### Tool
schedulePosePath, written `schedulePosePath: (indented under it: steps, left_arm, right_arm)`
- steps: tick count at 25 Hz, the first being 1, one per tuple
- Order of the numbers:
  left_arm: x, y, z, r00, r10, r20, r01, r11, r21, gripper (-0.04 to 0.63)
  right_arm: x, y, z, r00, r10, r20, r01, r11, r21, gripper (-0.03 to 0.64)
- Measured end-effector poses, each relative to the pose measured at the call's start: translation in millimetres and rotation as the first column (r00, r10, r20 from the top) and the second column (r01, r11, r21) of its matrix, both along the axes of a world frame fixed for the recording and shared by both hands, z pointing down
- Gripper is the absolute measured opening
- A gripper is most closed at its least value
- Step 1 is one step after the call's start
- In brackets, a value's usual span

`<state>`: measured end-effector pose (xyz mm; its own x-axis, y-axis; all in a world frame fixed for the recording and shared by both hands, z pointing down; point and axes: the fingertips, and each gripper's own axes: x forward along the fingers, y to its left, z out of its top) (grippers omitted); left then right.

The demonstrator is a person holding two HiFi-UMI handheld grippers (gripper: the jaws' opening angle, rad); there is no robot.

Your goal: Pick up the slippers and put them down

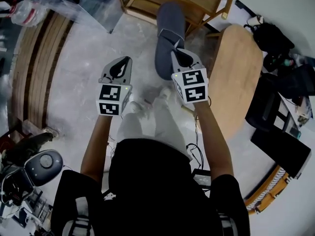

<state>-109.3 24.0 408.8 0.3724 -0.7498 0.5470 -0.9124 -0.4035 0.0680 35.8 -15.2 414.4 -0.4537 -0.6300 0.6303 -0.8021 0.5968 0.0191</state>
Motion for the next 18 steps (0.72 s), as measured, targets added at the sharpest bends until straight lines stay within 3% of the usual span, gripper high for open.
schedulePosePath:
  steps: [3, 5, 13, 18]
  left_arm:
    - [7, -6, 25, 0.991, -0.034, -0.133, 0.028, 0.998, -0.048, 0.012]
    - [5, -12, 41, 0.985, -0.056, -0.161, 0.049, 0.998, -0.049, 0.012]
    - [-2, -23, 124, 0.990, -0.054, -0.128, 0.049, 0.998, -0.035, 0.012]
    - [-7, -29, 168, 0.999, -0.023, -0.033, 0.023, 1.000, 0.015, 0.012]
  right_arm:
    - [-6, -2, 18, 1.000, -0.011, -0.012, 0.011, 1.000, 0.011, 0.009]
    - [-11, -7, 30, 1.000, -0.011, -0.004, 0.011, 1.000, 0.014, 0.009]
    - [-16, -13, 100, 1.000, -0.005, 0.005, 0.005, 1.000, -0.001, 0.009]
    - [-19, -16, 147, 1.000, -0.002, 0.019, 0.002, 1.000, -0.012, 0.009]
